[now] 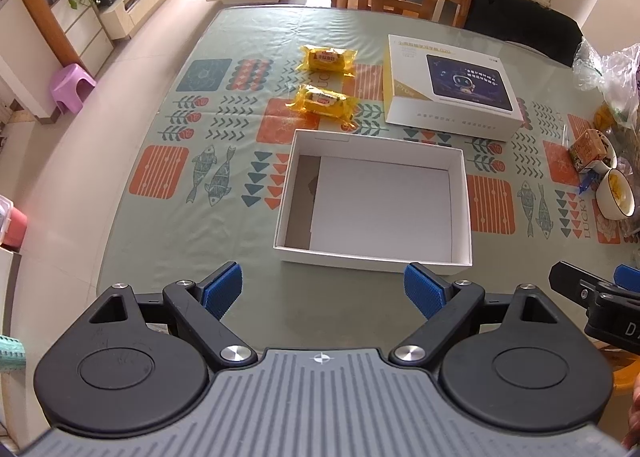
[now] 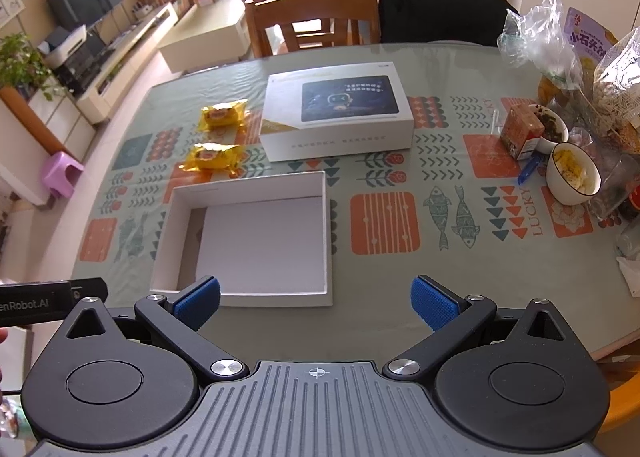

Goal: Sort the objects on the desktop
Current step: 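Move the left tool toward the two yellow bread packets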

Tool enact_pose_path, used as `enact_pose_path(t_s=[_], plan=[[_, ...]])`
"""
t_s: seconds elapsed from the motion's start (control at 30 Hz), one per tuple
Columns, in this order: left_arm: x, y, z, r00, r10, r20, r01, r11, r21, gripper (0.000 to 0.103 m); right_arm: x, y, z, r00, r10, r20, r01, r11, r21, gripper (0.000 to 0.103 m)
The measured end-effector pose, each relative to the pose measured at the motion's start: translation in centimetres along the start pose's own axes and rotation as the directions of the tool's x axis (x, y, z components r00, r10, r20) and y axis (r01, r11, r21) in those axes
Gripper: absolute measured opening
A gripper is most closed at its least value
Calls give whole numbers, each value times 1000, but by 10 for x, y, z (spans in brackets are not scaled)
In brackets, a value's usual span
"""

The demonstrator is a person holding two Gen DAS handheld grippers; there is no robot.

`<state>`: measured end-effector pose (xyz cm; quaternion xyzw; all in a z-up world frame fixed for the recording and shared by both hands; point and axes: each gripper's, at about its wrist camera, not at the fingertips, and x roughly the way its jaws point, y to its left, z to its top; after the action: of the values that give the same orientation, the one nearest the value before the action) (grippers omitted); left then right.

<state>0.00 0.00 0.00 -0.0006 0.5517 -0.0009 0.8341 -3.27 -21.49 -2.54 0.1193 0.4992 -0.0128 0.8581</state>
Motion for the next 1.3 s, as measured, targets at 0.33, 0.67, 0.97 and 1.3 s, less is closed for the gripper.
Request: enact_pose_path(t_s=[0.33,0.67,0.97,1.3], plan=[[5,-6,15,1000,29,2,-29,999,28,103,8,4,13,1000,-12,-10,12,1000,-16,103],[4,-4,24,999,26,45,-28,999,28,103,15,9,22,1000,-22,-16,22,999,-34,103],[8,-3,26,999,16,35,-17,1000,22,103,17,19,30,999,-52,0,52,996,-69,103],[5,-4,27,998,32,49,-34,999,25,103,17,24,31,998,-60,14,61,994,-87,103]])
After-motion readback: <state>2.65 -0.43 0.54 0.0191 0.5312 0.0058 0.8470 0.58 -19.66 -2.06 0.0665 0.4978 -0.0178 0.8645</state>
